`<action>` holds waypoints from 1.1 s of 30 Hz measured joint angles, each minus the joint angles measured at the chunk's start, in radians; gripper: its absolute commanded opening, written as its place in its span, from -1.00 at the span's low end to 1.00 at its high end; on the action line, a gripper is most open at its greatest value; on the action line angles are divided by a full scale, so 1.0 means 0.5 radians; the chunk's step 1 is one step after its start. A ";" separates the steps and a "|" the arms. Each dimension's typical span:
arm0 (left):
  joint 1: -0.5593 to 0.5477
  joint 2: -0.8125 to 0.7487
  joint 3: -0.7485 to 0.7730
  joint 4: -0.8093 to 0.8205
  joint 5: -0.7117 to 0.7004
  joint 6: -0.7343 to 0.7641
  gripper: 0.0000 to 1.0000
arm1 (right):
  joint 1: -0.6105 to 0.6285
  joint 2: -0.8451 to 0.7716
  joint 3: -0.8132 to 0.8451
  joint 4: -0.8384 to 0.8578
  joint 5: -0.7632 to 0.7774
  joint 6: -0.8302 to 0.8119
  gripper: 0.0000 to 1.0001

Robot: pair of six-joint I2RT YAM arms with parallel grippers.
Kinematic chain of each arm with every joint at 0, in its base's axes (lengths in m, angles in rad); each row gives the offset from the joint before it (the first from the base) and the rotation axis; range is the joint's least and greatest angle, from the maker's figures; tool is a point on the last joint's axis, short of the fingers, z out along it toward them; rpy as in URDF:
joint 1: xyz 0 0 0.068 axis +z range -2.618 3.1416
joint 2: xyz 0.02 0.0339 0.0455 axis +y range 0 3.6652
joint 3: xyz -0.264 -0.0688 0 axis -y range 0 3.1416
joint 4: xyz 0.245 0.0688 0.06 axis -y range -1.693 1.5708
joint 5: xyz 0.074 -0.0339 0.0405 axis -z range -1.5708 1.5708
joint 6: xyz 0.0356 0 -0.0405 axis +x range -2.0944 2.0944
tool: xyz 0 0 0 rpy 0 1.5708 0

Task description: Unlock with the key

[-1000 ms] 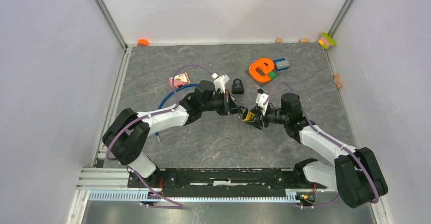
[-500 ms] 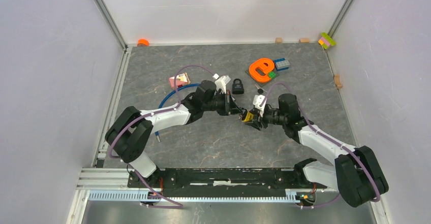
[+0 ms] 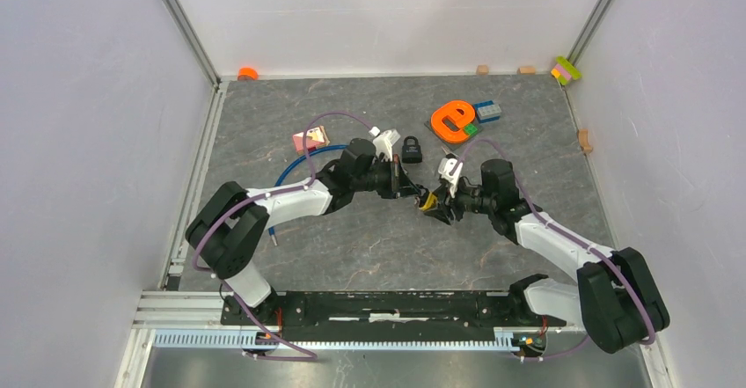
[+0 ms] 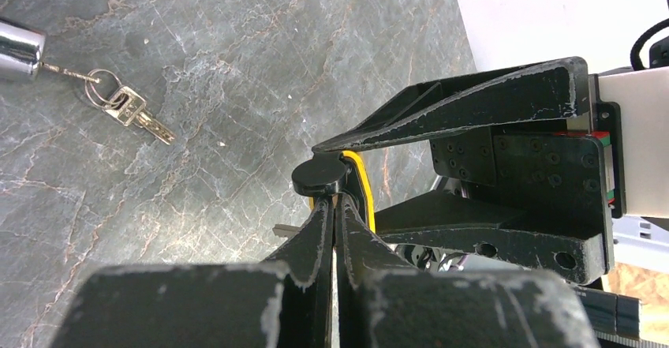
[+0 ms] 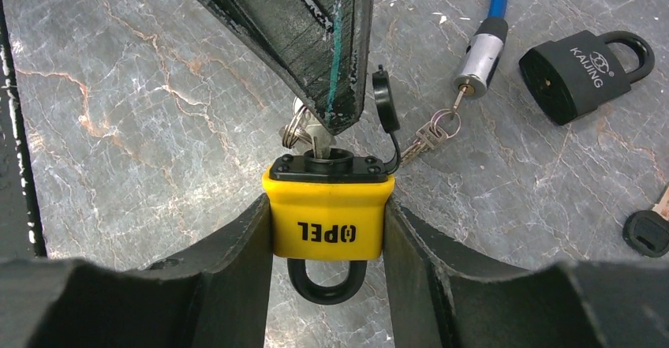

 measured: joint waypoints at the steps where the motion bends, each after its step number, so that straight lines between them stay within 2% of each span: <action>1: 0.000 0.001 0.000 0.004 -0.003 0.000 -0.96 | -0.002 0.000 0.003 -0.001 -0.001 0.013 -1.00; 24: 0.000 0.050 0.018 0.024 -0.053 -0.131 -0.95 | 0.069 -0.001 0.089 -0.169 0.264 -0.181 -1.00; 33: -0.005 0.050 0.051 0.014 -0.059 -0.092 -0.76 | 0.060 0.011 0.153 -0.240 0.216 -0.141 -1.00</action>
